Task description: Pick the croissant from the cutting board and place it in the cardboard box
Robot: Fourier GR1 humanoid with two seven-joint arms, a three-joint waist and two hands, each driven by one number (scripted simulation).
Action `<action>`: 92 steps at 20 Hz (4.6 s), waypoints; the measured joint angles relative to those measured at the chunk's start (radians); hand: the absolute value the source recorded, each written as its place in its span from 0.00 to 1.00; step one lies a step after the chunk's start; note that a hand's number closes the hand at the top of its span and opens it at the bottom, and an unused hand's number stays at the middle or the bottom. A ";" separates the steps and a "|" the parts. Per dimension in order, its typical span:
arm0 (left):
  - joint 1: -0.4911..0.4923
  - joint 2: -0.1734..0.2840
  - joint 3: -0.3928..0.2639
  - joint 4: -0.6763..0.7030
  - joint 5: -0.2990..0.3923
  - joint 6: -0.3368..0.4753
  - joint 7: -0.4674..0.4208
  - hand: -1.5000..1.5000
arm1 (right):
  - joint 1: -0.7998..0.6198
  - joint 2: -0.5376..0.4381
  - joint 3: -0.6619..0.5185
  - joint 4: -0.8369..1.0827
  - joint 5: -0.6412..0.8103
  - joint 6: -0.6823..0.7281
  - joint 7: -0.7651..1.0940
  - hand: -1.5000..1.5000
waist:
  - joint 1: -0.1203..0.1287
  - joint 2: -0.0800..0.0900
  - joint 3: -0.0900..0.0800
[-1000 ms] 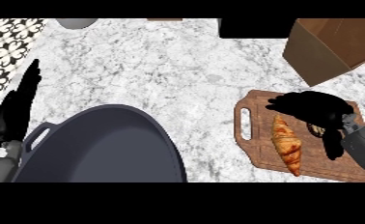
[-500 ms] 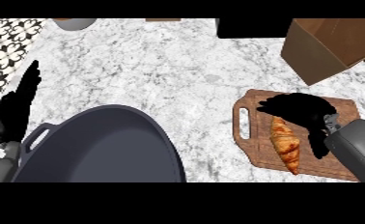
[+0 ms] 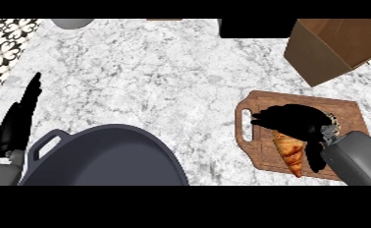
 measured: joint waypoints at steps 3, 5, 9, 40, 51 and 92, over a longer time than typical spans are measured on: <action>-0.010 -0.012 0.023 0.021 -0.018 -0.021 -0.004 0.50 | 0.013 0.018 -0.019 -0.024 0.026 0.032 -0.008 0.00 | 0.001 0.001 -0.002; 0.002 -0.024 0.033 0.020 -0.031 -0.028 -0.014 0.50 | 0.044 0.013 -0.026 -0.059 0.050 0.045 -0.004 0.00 | 0.001 0.001 -0.003; 0.000 -0.029 0.057 0.020 -0.045 -0.048 -0.005 0.50 | 0.075 0.014 -0.027 -0.072 0.114 0.057 0.023 0.00 | 0.002 0.002 -0.004; 0.015 -0.063 0.130 -0.016 -0.098 -0.080 0.012 0.50 | 0.134 -0.166 -0.890 0.559 -0.061 -0.650 -0.160 1.00 | -0.013 0.011 0.002; -0.004 -0.077 0.119 0.001 -0.117 -0.107 0.004 0.50 | -0.053 -0.294 -1.041 0.789 -0.179 -0.741 -0.474 1.00 | 0.017 0.007 -0.001; -0.091 -0.097 0.097 0.011 -0.154 -0.130 0.014 0.50 | -0.709 0.017 -0.977 1.280 -0.160 -0.746 0.003 0.00 | 0.094 0.042 0.003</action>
